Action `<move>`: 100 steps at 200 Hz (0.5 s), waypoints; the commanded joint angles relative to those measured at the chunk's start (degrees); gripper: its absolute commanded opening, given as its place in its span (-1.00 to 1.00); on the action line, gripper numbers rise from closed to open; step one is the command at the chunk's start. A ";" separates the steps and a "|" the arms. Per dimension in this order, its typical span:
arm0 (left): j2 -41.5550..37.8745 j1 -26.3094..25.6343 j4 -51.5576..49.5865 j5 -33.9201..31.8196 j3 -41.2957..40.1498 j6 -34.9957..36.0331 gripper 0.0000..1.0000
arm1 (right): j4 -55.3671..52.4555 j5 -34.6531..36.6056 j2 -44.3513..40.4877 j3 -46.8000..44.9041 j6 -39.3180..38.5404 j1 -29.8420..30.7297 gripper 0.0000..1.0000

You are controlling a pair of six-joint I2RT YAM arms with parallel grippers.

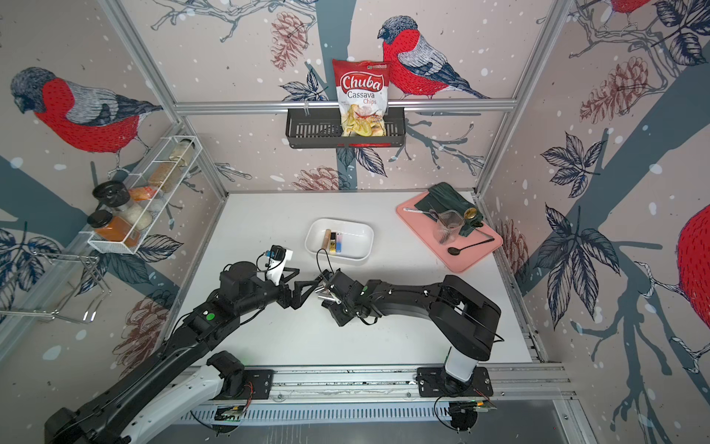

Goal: Put the lipstick into the storage box
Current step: Pick up the lipstick at the center of the board.

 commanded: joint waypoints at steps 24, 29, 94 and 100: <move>-0.13 -0.07 0.47 -0.60 0.05 0.28 0.92 | -1.50 2.04 0.77 1.99 -1.37 1.78 0.04; -0.13 -0.06 0.47 -0.68 0.07 0.28 0.92 | -1.42 2.19 0.75 2.03 -1.44 1.91 0.04; -0.36 -0.07 0.20 -1.38 0.10 0.26 0.92 | 0.08 3.80 3.98 2.55 -0.73 3.02 0.02; -0.36 -0.02 0.21 -1.47 0.07 0.25 0.92 | 0.17 4.12 4.27 2.56 -0.69 3.15 0.00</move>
